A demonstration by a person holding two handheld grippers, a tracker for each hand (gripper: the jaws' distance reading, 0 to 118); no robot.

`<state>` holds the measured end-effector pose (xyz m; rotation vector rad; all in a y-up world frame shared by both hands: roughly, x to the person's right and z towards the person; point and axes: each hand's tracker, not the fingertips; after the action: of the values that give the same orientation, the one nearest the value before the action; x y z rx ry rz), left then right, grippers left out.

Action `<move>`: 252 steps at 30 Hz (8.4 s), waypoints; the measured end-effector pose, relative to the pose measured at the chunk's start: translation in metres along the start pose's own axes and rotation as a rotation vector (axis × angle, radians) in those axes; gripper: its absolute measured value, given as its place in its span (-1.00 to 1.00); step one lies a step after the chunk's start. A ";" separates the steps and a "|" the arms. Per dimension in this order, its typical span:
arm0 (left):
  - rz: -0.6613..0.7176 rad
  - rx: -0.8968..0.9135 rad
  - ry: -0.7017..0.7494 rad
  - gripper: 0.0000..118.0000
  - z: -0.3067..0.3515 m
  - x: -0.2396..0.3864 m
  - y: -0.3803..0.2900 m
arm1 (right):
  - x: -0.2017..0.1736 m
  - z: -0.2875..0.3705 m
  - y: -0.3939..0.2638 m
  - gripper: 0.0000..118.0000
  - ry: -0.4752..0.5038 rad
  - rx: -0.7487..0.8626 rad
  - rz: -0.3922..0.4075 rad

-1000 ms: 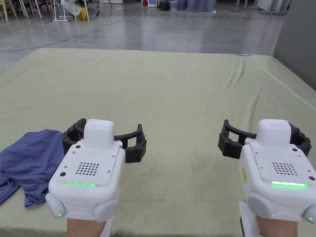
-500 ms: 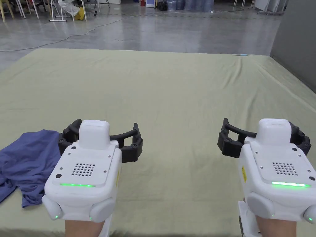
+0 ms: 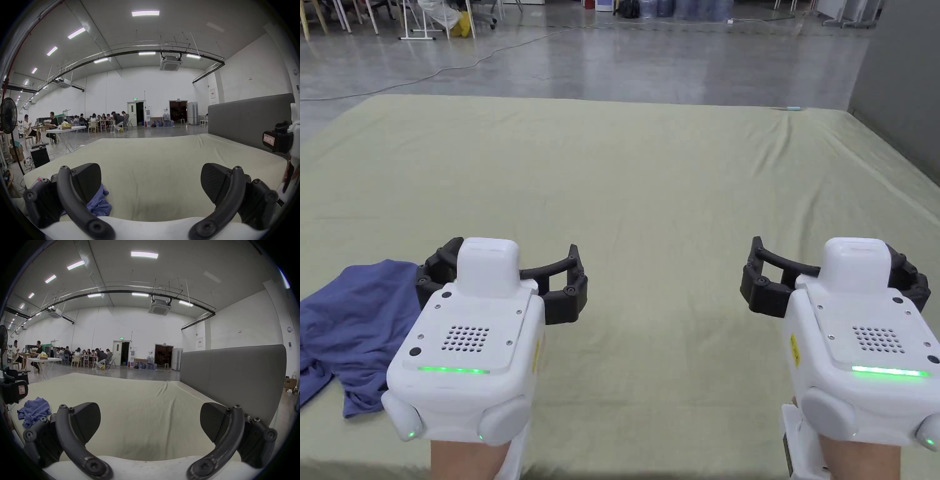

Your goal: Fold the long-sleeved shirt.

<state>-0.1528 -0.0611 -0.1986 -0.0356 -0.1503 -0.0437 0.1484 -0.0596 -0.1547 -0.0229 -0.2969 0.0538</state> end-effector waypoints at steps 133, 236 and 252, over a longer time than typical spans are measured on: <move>-0.043 -0.945 -0.014 0.58 -0.129 0.009 -0.125 | 0.004 -0.020 0.000 -1.00 0.077 -0.210 -0.069; 0.092 -0.791 -0.088 -0.18 -0.107 -0.091 -0.099 | -0.021 -0.139 -0.111 0.31 0.267 -0.841 0.046; 0.056 -0.557 -0.141 -1.00 -0.116 -0.060 -0.015 | 0.021 -0.092 -0.050 -1.00 0.110 -0.674 -0.049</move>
<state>-0.1953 -0.0779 -0.3216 -0.5999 -0.2741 -0.0263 0.1977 -0.1100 -0.2351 -0.6849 -0.1940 -0.0980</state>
